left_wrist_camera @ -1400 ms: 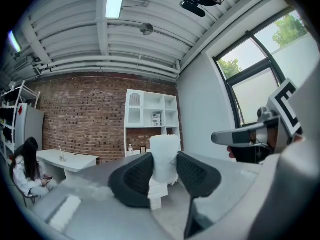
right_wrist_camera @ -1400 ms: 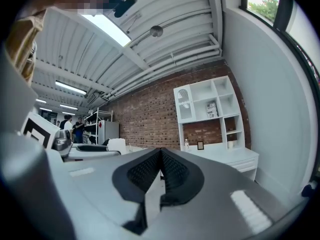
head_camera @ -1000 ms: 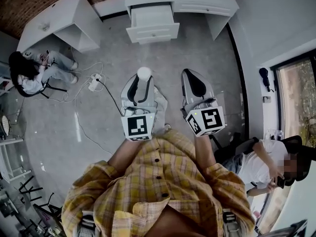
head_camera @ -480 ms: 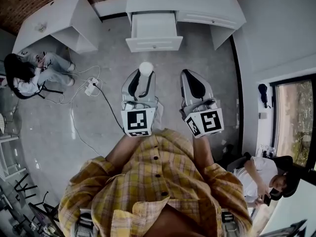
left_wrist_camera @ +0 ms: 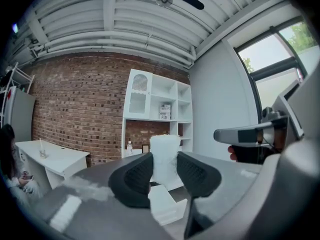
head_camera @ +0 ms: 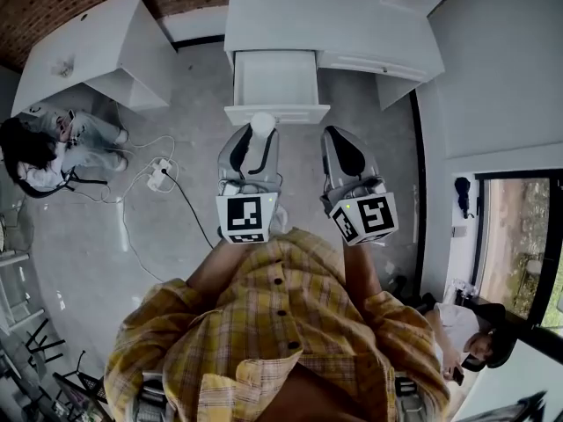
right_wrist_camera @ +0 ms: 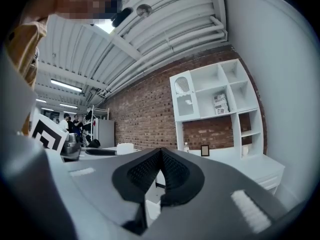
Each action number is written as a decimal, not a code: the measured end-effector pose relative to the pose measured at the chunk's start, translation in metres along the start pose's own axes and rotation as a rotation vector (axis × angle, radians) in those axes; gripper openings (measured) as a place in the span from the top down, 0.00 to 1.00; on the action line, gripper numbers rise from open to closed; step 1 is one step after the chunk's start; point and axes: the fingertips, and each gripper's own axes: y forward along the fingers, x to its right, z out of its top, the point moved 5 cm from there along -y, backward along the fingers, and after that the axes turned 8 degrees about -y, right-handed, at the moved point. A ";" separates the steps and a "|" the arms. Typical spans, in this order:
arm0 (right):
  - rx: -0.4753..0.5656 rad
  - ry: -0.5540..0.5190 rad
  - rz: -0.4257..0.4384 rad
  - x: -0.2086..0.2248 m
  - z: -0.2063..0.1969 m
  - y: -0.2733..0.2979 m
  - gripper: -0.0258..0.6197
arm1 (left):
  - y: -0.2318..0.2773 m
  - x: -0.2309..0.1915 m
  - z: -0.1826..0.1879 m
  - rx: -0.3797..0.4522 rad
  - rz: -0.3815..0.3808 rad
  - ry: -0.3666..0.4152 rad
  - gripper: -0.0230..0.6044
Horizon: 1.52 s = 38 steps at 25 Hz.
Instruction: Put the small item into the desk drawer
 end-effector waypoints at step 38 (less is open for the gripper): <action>-0.236 0.091 0.017 0.088 -0.099 0.200 0.96 | 0.201 -0.105 -0.066 -0.280 0.034 -0.123 0.70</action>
